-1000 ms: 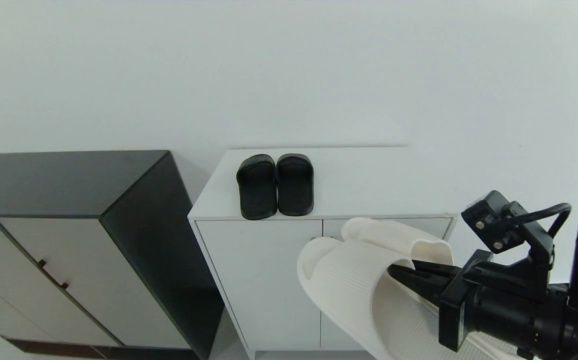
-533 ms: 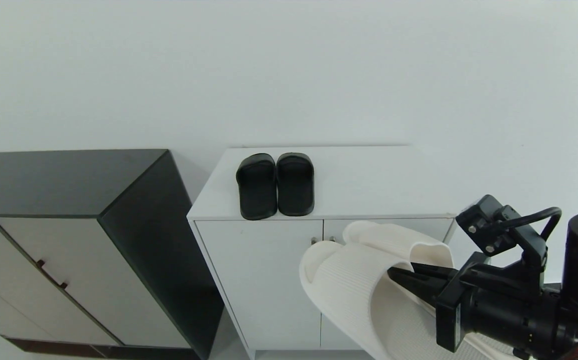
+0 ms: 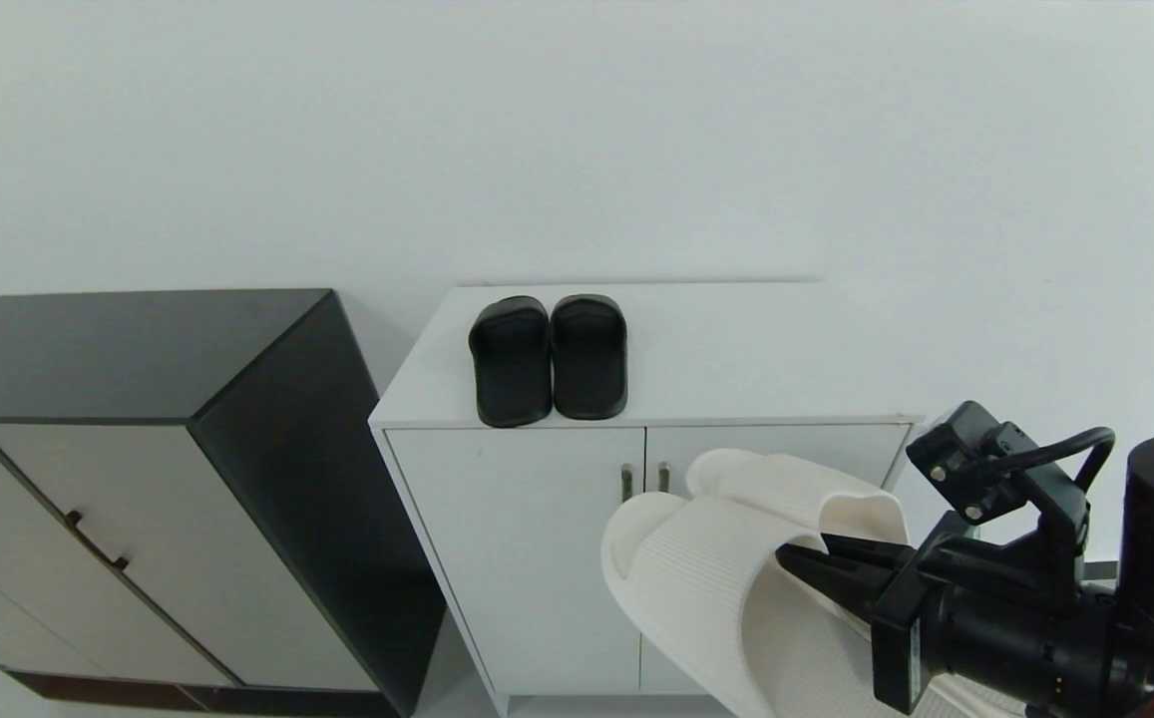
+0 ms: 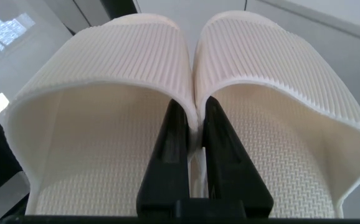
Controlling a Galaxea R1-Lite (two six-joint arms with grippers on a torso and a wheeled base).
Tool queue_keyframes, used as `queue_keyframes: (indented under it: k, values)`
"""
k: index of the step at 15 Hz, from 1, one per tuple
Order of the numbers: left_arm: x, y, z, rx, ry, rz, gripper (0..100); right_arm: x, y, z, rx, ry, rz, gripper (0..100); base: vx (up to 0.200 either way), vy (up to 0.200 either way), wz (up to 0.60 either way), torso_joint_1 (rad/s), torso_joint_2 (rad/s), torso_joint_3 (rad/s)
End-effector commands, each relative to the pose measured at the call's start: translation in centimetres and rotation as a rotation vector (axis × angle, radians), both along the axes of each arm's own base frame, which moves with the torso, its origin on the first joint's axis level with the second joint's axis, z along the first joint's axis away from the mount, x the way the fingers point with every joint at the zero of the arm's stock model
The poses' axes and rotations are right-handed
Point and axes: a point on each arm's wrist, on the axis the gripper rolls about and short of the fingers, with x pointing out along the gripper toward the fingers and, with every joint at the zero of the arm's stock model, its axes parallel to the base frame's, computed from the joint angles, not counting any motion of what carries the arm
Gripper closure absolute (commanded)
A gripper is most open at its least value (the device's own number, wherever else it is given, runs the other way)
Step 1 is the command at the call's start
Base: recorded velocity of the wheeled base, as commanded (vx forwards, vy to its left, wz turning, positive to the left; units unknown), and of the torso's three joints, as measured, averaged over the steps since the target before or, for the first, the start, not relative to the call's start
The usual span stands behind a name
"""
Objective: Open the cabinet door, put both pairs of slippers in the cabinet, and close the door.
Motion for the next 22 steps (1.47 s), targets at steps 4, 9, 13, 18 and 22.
queue_keyframes:
  k: [4,9,13,18,22]
  values:
    - [0.00,0.01,0.01,0.004,-0.001,0.004,100,0.02,0.04,-0.24,-0.009,0.005,0.001,100,0.000,0.000,0.00,-0.225,0.53,0.305]
    - [0.00,0.01,0.01,0.001,-0.001,0.003,0,-0.12,-0.18,-0.17,-0.005,0.002,-0.002,100,0.000,0.000,0.00,-0.220,0.54,0.325]
    - [0.00,0.01,0.01,0.013,-0.001,0.003,0,-0.04,-0.24,-0.42,-0.012,0.008,-0.006,100,0.000,0.000,0.00,-0.191,0.51,0.315]
    - [0.00,-0.03,0.00,0.024,0.000,-0.014,0,-0.03,-0.38,-0.36,-0.010,0.006,-0.013,100,0.000,0.000,0.00,-0.161,0.49,0.322]
    - [0.08,-0.03,0.01,0.039,0.012,-0.014,0,0.02,-0.42,-0.36,-0.010,0.006,-0.014,100,0.000,0.000,0.00,-0.127,0.47,0.334]
